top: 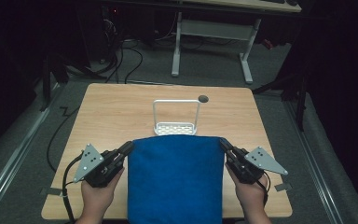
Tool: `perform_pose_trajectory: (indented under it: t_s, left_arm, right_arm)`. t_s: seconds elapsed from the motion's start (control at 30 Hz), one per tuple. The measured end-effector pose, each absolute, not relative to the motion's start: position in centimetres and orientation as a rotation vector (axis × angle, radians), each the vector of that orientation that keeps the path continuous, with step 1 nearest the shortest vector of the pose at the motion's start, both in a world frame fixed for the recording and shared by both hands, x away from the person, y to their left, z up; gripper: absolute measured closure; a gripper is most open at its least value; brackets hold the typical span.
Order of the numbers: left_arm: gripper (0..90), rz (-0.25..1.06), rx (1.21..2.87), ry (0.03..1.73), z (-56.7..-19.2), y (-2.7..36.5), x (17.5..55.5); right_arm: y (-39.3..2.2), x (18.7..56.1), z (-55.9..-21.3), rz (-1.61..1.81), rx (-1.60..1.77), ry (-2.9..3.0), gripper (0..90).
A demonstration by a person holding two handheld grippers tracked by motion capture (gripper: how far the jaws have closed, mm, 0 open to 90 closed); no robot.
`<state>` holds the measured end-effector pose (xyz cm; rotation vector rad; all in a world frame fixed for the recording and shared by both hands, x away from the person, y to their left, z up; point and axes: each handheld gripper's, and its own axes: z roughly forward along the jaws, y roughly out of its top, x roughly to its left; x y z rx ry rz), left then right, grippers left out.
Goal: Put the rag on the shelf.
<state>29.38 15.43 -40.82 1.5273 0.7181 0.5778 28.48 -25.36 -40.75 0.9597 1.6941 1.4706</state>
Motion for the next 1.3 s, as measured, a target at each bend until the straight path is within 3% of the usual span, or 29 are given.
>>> perform_pose_trajectory:
  t_s: [0.4, 0.73, 1.3]
  left_arm:
    - [88.0, 0.643, 1.475, 0.657, -37.6, 15.7, 29.5]
    - [88.1, 0.673, 1.456, 0.651, -35.1, 15.9, 32.0]
    - [88.2, 0.711, 1.505, 0.697, -33.0, 16.1, 36.9]
  right_arm:
    - [-24.9, 27.7, -36.7, 1.513, 0.836, 1.613, 88.1]
    - [-23.2, 29.6, -33.9, 1.533, 0.789, 1.618, 88.1]
    - [-24.0, 33.9, -32.0, 1.518, 0.878, 1.617, 88.2]
